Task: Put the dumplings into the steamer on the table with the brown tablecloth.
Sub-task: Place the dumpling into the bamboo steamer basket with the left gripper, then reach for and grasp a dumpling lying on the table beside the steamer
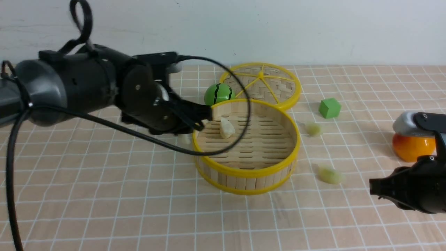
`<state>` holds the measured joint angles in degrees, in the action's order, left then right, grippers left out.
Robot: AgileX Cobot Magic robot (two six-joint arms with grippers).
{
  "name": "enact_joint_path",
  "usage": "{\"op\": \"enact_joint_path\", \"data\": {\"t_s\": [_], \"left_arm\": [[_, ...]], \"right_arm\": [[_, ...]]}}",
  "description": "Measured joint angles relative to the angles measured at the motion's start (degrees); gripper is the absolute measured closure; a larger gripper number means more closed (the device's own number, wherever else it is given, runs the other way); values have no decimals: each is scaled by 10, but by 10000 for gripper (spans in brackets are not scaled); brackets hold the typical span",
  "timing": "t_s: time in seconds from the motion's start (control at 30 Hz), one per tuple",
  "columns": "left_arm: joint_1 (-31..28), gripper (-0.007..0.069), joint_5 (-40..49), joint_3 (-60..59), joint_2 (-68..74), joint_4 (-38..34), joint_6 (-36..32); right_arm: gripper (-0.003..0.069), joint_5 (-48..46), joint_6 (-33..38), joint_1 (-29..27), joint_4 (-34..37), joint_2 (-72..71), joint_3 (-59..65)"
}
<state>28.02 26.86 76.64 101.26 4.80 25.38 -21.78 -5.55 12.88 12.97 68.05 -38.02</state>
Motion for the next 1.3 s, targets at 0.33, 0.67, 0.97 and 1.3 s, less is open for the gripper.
{"op": "enact_joint_path", "data": {"t_s": [0.33,0.67,0.97,1.3], "left_arm": [[43,342,-129,1,112,18,-31],[49,128,9,13,-3,20,-45],[49,496,155,-98,-277,16,-93],[49,638,130,-419,-534,14,-77]], "right_arm": [[617,-7,0,0,4,0,0],[617,-46,55,0,15,0,0],[617,-117,179,0,61,46,-51],[412,-142,193,-20,20,299,-333]]}}
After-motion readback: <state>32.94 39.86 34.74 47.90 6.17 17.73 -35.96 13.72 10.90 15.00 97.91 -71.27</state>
